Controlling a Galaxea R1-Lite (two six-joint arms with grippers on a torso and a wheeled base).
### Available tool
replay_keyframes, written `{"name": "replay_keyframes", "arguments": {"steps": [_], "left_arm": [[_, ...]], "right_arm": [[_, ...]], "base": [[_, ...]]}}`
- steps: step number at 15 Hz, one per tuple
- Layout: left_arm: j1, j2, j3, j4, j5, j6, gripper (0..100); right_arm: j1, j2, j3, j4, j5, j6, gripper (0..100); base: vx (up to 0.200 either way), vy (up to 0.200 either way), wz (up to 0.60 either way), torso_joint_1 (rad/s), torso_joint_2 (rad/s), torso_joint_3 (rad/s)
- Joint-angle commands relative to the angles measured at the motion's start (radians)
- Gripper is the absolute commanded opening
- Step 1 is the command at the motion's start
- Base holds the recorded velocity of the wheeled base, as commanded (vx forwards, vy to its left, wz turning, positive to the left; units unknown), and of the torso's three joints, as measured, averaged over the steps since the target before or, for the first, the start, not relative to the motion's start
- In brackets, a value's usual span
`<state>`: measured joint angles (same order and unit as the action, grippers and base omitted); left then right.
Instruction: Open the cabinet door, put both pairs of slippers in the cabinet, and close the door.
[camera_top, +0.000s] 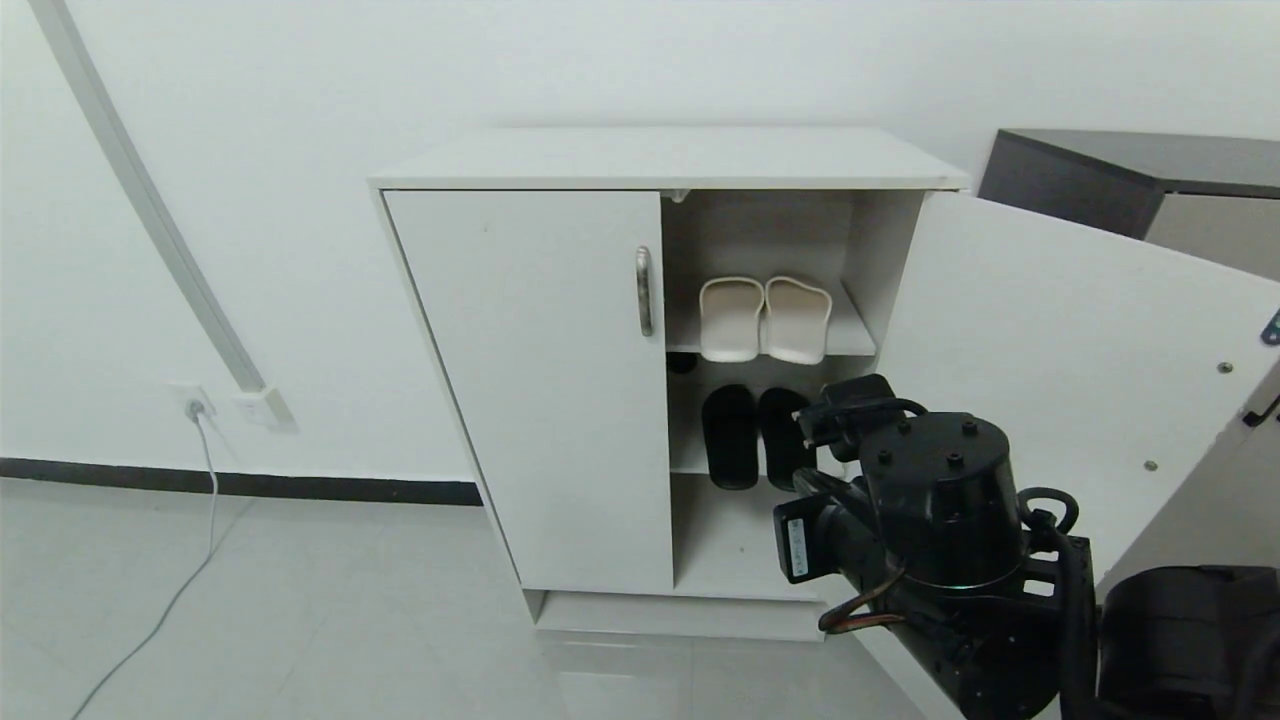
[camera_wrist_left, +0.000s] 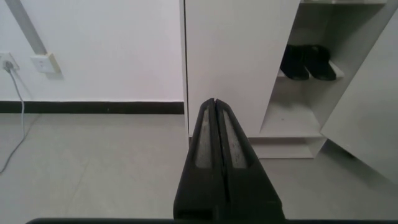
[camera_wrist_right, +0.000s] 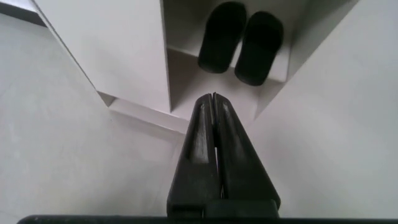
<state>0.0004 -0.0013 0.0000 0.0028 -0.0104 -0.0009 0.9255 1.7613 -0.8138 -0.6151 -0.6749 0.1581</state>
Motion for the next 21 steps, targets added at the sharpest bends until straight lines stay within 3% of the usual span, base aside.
{"name": "replay_keyframes", "arguments": {"steps": [1, 21], "left_arm": [[0.001, 0.001, 0.000, 0.000, 0.000, -0.001, 0], [0.001, 0.001, 0.000, 0.000, -0.002, 0.004, 0]], "right_arm": [[0.001, 0.001, 0.001, 0.000, 0.000, 0.000, 0], [-0.020, -0.026, 0.001, 0.000, 0.000, -0.023, 0]], "base": [[0.000, 0.000, 0.00, 0.115, -0.48, -0.354], [0.000, 0.000, 0.00, 0.178, -0.50, -0.321]]}}
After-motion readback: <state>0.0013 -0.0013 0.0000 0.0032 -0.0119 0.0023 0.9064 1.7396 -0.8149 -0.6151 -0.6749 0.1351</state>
